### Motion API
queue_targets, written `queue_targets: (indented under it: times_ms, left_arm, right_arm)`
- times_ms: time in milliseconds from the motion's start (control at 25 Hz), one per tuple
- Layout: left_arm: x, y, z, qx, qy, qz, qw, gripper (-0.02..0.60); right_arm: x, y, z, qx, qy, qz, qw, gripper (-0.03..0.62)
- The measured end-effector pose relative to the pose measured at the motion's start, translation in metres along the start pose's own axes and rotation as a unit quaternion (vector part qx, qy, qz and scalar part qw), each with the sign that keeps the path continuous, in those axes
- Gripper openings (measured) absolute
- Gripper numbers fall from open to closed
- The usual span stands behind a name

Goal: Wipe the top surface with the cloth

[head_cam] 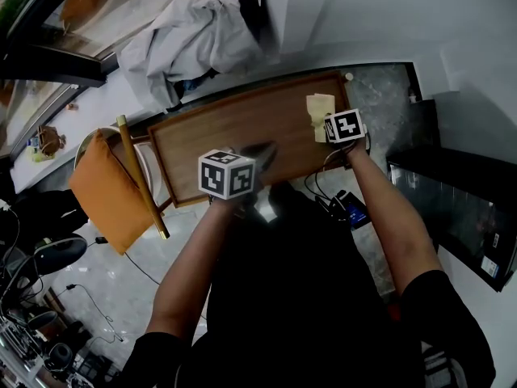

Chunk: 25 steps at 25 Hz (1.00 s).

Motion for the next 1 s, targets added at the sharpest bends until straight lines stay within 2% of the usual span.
queue_targets:
  times_ms: [480,560,640,800,1000]
  left_arm:
    - [-0.008,0.028,-0.018,0.019,0.026,0.022,0.9993,0.008]
    - [-0.01,0.039,-0.025,0.025,0.037,0.032,0.9985,0.008]
    - [-0.011,0.053,-0.033,0.031,0.048,0.046,0.9973,0.008]
    - [-0.013,0.088,-0.054,0.045,0.056,0.072,0.9948,0.008]
    - [-0.023,0.144,-0.08,0.04,0.053,0.112,0.9915,0.008]
  right_arm:
    - [-0.011,0.023,0.026,-0.11,-0.011,-0.006,0.994,0.032]
    - [-0.009,0.028,0.023,-0.114,-0.014,0.005,0.993,0.032]
    - [0.003,0.034,0.006,-0.087,-0.011,0.039,0.995,0.032]
    - [0.039,0.036,-0.065,0.02,0.001,0.112,0.993,0.032]
    - [0.068,0.005,-0.19,0.17,0.032,0.117,0.978,0.032]
Point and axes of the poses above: the fingertips, and each gripper's own axes: y backward along the fingers, z to its right, x out of its top, the point moved 5 cm from there along y, backward along the fingers, and after that the axes turned 14 degrees about x, right-handed, at the moved point
